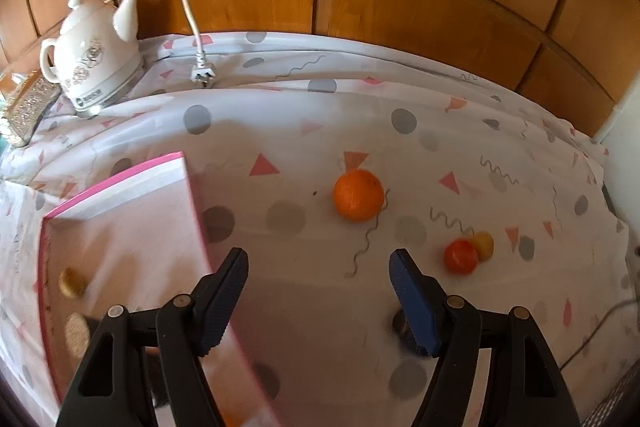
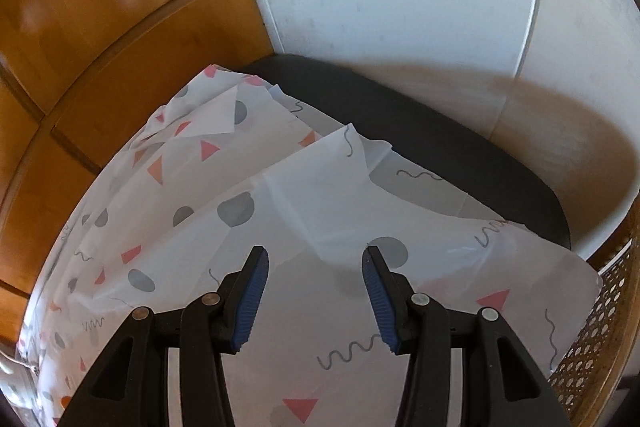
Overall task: Organize fruits
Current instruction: 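Move the left gripper toward the larger orange on the cloth, then close the left gripper around the orange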
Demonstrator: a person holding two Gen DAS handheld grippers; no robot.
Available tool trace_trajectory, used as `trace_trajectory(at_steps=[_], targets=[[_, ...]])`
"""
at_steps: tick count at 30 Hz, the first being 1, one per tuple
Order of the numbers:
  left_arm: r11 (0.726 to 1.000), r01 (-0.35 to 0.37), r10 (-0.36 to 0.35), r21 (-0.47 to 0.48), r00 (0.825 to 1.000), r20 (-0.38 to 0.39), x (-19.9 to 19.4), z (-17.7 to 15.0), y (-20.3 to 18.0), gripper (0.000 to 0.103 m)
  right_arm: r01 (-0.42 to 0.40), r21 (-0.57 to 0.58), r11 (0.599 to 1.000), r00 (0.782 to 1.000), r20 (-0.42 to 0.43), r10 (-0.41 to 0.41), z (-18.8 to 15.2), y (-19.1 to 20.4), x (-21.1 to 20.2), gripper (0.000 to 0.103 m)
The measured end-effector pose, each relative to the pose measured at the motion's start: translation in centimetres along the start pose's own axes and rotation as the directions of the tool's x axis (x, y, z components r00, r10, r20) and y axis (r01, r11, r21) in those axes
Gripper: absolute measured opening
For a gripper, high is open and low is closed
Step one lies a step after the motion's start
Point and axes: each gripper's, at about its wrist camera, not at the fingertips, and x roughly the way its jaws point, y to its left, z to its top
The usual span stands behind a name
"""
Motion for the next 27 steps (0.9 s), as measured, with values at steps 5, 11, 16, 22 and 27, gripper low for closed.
trace_trajectory(at_steps=[5,11,16,22,27], targets=[[1.000,-0.007,0.007,-0.006,1.000,-0.018,2.6,1.8,-1.0,0.072,-0.002,-0.027,1.000,1.000,-0.011,0.002,-0.1,0.5,0.2,0.049],[1.000,-0.011,0.010,-0.020,0.999,-0.046,5.2,3.0,-1.7,0.068,-0.019,-0.043,0.999,0.999,-0.033,0.017,-0.3,1.0,0.6,0.050],[0.999,-0.009,0.005,-0.046,0.997,-0.081,7.3,3.9,-1.9,0.063,-0.024,-0.064,0.998,0.999,-0.040,0.021,-0.5,1.4,0.7,0.050],[0.999,-0.044,0.041,-0.032,0.996,-0.080,8.2,3.9,-2.0,0.039,-0.031,-0.083,0.996,0.998,-0.049,0.027,-0.6,1.7,0.9,0.049],[0.997,-0.006,-0.001,-0.076,0.996,-0.092,6.9,3.4,-0.5,0.039,-0.015,-0.061,0.998,0.999,-0.037,0.012,-0.5,1.2,0.9,0.049]])
